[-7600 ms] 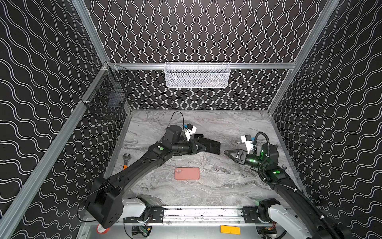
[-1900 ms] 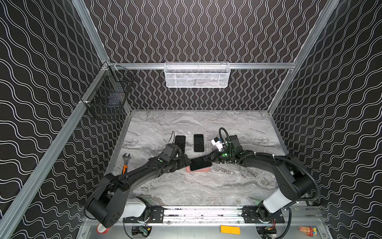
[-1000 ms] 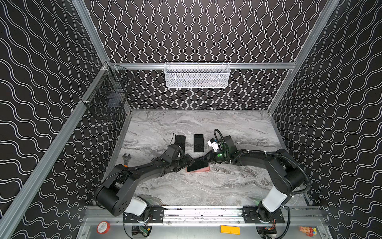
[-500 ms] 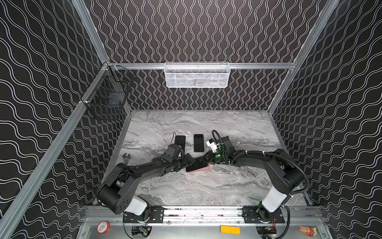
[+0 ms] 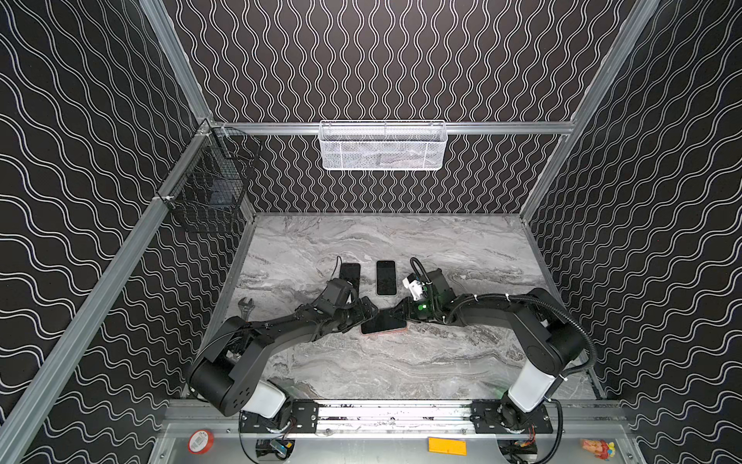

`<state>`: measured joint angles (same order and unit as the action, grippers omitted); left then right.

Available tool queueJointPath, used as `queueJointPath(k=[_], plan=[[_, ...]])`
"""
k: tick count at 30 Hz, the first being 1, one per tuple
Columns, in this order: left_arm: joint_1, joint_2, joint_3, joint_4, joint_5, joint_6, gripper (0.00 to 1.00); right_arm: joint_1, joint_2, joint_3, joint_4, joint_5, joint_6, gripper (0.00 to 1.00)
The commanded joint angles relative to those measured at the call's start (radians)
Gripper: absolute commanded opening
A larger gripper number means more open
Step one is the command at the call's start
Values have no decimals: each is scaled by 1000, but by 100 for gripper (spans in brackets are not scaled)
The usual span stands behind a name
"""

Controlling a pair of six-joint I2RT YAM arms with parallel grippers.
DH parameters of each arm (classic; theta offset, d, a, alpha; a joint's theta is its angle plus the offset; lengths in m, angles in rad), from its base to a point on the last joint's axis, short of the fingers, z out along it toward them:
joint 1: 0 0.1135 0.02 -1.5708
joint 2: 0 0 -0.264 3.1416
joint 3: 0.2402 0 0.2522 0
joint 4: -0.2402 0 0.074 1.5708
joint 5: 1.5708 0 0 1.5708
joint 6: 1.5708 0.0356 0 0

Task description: Put the phone into the phone case

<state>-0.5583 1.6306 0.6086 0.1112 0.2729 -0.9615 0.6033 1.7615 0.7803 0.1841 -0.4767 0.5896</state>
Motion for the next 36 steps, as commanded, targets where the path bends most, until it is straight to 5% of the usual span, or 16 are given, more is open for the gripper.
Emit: queueJointPath(k=[1, 19, 36], plan=[[1, 9, 10, 35, 18, 5, 84, 5, 6, -6, -168, 172, -49, 35], [1, -10, -2, 36, 25, 10, 86, 48, -97, 41, -284, 344, -56, 69], [3, -42, -21, 40, 28, 16, 89, 110, -188, 86, -406, 557, -49, 77]])
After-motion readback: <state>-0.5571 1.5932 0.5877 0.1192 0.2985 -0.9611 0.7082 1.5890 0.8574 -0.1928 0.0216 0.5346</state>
